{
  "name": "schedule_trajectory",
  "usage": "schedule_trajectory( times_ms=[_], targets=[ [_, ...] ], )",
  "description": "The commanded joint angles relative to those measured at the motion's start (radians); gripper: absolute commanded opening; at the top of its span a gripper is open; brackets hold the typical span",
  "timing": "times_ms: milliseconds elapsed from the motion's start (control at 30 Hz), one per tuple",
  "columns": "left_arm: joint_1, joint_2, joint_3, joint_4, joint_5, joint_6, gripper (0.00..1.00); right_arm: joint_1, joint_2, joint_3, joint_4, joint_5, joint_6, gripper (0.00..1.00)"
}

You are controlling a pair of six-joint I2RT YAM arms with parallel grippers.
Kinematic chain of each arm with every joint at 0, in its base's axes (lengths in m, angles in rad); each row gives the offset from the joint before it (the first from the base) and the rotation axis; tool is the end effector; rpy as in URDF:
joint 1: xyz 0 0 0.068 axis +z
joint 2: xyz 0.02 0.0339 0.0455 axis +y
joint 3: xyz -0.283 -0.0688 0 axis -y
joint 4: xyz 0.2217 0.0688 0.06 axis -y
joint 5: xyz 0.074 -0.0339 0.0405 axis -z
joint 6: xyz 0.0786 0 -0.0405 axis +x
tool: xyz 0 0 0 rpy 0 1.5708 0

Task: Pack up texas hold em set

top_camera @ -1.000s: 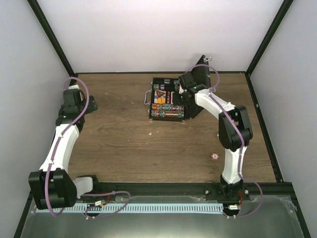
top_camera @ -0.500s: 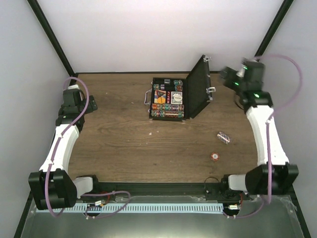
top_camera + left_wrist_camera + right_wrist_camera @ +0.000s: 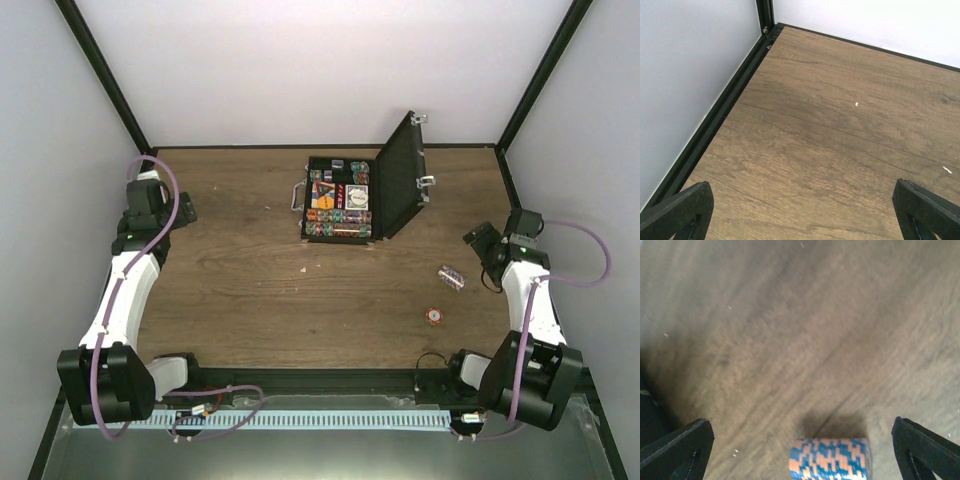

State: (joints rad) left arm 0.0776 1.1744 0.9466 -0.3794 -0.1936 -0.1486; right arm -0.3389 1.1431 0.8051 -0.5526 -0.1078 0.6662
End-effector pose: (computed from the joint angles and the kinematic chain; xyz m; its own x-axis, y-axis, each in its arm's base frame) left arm 0.2624 0.0356 0.2967 -0.5280 -0.1868 -0.8284 -0.3152 0.9489 -0.0130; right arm 0.2172 -0.0676 0.2358 -0.4116 0.7966 -0.4428 0.6628 0.5951 0.4545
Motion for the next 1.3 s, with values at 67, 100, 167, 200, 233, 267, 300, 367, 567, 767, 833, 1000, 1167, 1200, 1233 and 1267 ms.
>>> schedule_trajectory(
  times_ms=[67,100,167,200,233,267,300,367,567,767,833,1000,1167,1200,1233,1267],
  targets=[
    [-0.004,-0.015,-0.006,0.012,0.018,0.004,1.0,0.002,0.031,-0.01,-0.087,-0.013,0.012,1.0],
    [-0.005,-0.014,-0.006,0.011,0.02,0.004,1.0,0.007,0.04,-0.012,-0.1,-0.009,0.006,1.0],
    [-0.004,-0.012,-0.007,0.011,0.019,0.004,1.0,0.036,0.062,-0.017,-0.114,-0.001,-0.001,1.0],
    [-0.004,-0.013,-0.006,0.01,0.02,0.004,1.0,0.061,0.074,-0.02,-0.111,0.0,-0.008,1.0],
    [-0.004,-0.013,-0.005,0.01,0.019,0.005,1.0,0.089,0.09,-0.019,-0.109,0.006,-0.009,1.0],
    [-0.005,-0.013,-0.005,0.01,0.02,0.004,1.0,0.119,0.108,-0.016,-0.11,0.013,-0.006,1.0],
    [-0.004,-0.012,-0.005,0.01,0.02,0.004,1.0,0.155,0.125,-0.014,-0.11,0.021,-0.001,1.0],
    [-0.004,-0.013,-0.005,0.011,0.02,0.004,1.0,0.194,0.149,-0.011,-0.102,0.046,0.007,1.0],
    [-0.004,-0.015,-0.006,0.01,0.016,0.004,1.0,0.234,0.174,-0.022,-0.103,0.1,0.012,1.0],
    [-0.004,-0.012,-0.006,0.01,0.018,0.004,1.0,0.242,0.144,-0.032,-0.123,0.161,0.021,1.0],
    [-0.004,-0.012,-0.006,0.01,0.02,0.004,1.0,0.242,0.13,-0.027,-0.13,0.18,0.021,1.0],
    [-0.004,-0.013,-0.006,0.01,0.019,0.004,1.0,0.242,0.137,-0.046,-0.126,0.168,0.015,1.0],
    [-0.004,-0.014,-0.006,0.01,0.019,0.004,1.0,0.261,0.16,-0.079,-0.095,0.146,0.013,1.0],
    [-0.004,-0.015,-0.006,0.01,0.02,0.005,1.0,0.269,0.166,-0.079,-0.091,0.146,0.013,1.0],
    [-0.004,-0.015,-0.006,0.01,0.02,0.004,1.0,0.276,0.171,-0.079,-0.089,0.148,0.011,1.0],
    [-0.003,-0.015,-0.006,0.01,0.021,0.004,1.0,0.283,0.176,-0.078,-0.087,0.153,0.009,1.0]
  ],
)
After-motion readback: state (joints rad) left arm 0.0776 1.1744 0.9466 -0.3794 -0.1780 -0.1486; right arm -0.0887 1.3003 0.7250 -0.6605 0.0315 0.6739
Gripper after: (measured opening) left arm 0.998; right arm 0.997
